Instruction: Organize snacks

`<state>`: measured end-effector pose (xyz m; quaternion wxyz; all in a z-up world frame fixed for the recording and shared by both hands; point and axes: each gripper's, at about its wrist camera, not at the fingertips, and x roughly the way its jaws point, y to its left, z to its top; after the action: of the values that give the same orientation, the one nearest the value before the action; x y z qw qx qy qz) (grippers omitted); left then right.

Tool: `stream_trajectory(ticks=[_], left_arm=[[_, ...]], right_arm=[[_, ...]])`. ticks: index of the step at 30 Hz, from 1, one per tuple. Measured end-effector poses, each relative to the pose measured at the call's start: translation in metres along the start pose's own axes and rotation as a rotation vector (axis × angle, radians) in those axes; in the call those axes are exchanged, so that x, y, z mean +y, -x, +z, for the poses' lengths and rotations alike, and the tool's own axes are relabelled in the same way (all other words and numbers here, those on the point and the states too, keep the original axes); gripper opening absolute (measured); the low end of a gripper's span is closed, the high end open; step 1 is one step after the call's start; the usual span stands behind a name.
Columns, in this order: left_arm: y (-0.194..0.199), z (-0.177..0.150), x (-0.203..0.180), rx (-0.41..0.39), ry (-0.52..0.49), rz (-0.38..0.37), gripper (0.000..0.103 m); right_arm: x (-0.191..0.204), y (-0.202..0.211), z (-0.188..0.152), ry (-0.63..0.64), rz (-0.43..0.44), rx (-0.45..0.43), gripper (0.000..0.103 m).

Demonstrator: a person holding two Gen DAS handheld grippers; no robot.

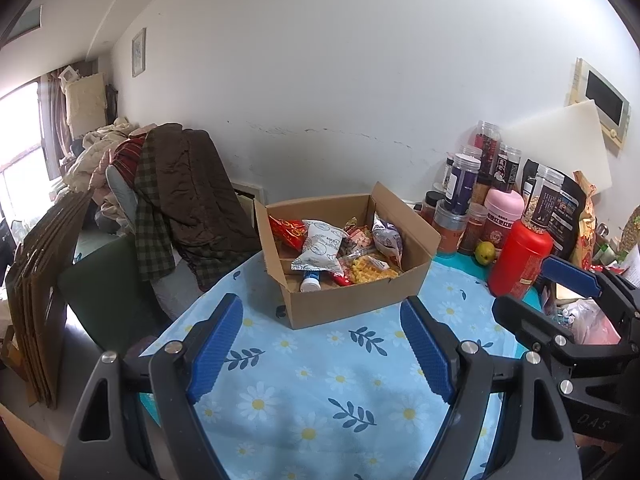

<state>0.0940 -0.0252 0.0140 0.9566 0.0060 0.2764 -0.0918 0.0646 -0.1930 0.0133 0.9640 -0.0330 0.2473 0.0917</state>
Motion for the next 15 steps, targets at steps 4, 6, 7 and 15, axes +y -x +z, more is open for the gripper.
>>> stream_trajectory(ticks=[4,6,7,15], left_arm=[[-0.0019,-0.0014,-0.0014,0.006,-0.004,-0.004,0.081],[-0.0023,-0.0015,-0.0018,0.006,-0.005,-0.007,0.081],[-0.0025,-0.0018,-0.0022,0.006,-0.006,-0.007,0.081],[-0.0031,-0.0029,-0.0057,0.01,-0.025,-0.016,0.081]], right_arm=[[-0.0017,-0.0018,-0.0002,-0.004,-0.005,0.005,0.08],[-0.0025,-0.0025,-0.0001,-0.005,-0.006,0.008,0.08],[-0.0025,-0.0027,-0.0003,-0.006,-0.007,0.008,0.08],[-0.0044,-0.0041,-0.0003,-0.009,-0.018,0.013,0.08]])
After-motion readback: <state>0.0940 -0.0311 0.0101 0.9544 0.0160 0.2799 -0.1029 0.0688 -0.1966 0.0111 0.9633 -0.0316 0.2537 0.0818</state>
